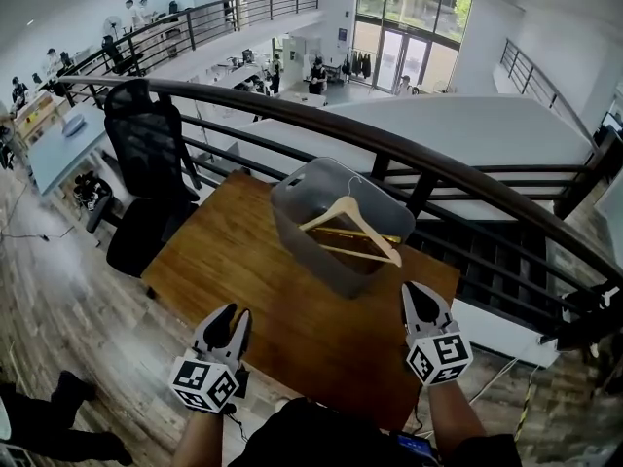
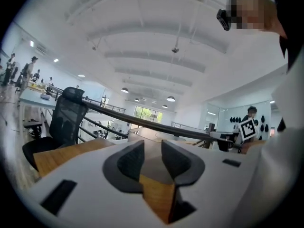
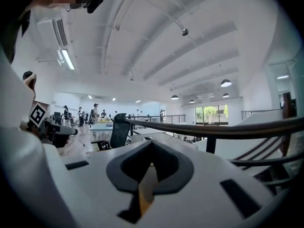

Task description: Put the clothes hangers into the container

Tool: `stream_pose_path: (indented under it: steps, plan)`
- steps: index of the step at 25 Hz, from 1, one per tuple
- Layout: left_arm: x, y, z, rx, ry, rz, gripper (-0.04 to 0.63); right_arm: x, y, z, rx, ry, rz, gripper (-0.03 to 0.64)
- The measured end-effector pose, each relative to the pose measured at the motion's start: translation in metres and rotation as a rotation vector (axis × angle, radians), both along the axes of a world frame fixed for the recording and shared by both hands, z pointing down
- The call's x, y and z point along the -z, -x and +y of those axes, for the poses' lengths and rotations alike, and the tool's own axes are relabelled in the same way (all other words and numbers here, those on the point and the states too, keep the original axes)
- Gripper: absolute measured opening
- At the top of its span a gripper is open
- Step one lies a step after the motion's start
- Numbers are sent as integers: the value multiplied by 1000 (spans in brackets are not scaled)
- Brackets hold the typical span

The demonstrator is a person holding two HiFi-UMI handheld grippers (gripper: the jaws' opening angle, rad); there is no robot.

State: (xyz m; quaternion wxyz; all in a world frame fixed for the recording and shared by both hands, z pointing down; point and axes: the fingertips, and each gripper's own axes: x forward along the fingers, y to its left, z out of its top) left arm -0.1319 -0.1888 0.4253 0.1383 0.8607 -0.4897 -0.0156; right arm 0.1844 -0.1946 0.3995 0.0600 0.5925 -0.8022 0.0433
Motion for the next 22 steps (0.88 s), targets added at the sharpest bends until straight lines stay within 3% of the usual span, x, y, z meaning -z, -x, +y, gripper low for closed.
stream_pose_path:
  steps: [22]
  plan:
    - [4,2,13,30,-16,9,98,-4,29,4,88,-4,-28,-9]
